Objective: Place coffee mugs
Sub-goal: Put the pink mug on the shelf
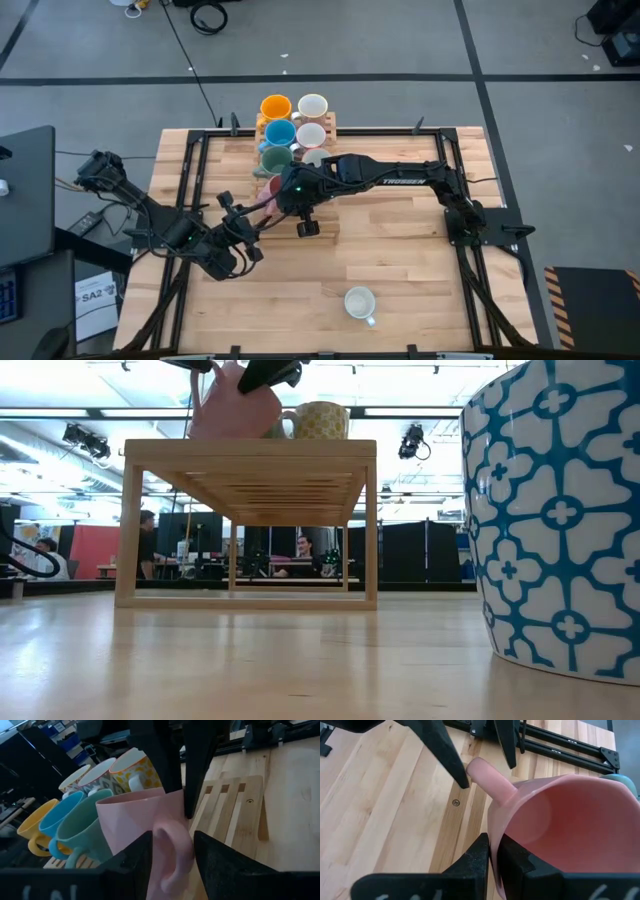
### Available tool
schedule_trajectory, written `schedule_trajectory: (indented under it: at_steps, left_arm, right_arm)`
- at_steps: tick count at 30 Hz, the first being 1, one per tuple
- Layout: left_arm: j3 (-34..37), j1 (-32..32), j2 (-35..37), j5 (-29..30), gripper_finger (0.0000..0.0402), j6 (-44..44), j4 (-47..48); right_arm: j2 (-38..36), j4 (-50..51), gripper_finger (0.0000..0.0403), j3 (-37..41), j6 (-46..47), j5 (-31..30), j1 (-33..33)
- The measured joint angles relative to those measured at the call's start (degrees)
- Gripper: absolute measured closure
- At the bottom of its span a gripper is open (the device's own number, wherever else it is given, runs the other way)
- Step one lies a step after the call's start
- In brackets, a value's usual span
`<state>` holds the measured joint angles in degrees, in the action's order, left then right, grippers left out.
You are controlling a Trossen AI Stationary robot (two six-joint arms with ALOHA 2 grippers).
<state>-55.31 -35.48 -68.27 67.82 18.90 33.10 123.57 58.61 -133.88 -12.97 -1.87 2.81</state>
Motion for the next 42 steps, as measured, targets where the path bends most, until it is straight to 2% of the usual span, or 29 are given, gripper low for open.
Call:
schedule_trajectory:
  at_steps: [11,21,33,42]
  left_arm:
    - [0.0,0.1,0.0,-1.4,0.0318,0.3,-0.1]
    - [0.0,0.1,0.0,-0.7,0.0323,2.7,0.0]
    - [0.0,0.1,0.0,-0.5,0.0325,4.4,-0.2]
    - [0.0,0.0,0.0,-0.7,0.0344,4.5,-0.3]
  right_arm:
    - [0.0,-0.1,0.0364,0.0,0.1,0.0,0.0]
    - [0.0,-0.2,0.0362,0.0,0.0,0.0,0.0]
    - [0.0,-0.2,0.0341,0.0,-0.2,0.2,0.1]
    - [0.0,-0.3,0.0314,0.0,-0.3,0.2,0.1]
